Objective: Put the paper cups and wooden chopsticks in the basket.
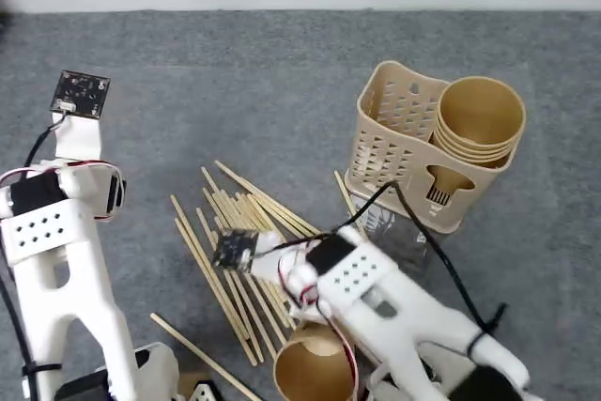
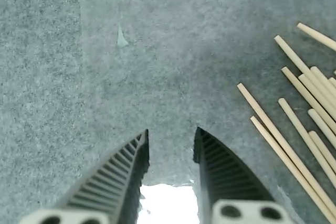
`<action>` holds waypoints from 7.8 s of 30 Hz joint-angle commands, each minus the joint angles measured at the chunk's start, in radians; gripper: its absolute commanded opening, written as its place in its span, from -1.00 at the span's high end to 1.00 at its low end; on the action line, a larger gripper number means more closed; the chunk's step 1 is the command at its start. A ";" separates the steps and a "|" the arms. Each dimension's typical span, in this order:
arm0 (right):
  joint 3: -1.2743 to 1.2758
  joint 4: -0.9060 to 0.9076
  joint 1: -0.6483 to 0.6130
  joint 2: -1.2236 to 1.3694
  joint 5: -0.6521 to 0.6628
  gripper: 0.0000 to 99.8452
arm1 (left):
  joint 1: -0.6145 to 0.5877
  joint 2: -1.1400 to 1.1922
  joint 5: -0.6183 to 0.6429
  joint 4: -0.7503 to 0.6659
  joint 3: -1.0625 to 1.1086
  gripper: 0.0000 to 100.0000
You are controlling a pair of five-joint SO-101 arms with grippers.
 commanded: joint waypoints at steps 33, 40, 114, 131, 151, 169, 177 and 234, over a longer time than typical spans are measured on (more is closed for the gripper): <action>-0.835 0.638 0.177 0.024 -0.060 0.98 | -0.005 -0.008 0.000 -0.012 -0.045 0.72; -0.741 0.679 0.120 -0.143 -0.132 0.91 | 0.000 -0.008 0.002 -0.017 -0.045 0.72; -0.321 0.638 -0.163 -0.430 -0.061 0.98 | -0.005 -0.008 0.000 -0.087 0.041 0.72; -0.841 0.423 0.283 -0.420 -0.063 0.98 | 0.000 -0.009 0.002 -0.083 0.044 0.72; -0.878 -0.116 0.668 -0.226 -0.121 0.98 | -0.003 -0.008 0.002 -0.089 0.076 0.72; -1.172 0.213 0.934 -0.226 -0.203 0.98 | 0.000 -0.008 0.000 -0.091 0.076 0.72; -1.270 0.464 0.951 -0.226 -0.201 0.98 | 0.000 -0.008 0.000 -0.091 0.076 0.72; -1.435 0.338 0.908 0.093 -0.302 0.67 | 0.000 -0.008 0.000 -0.110 0.093 0.72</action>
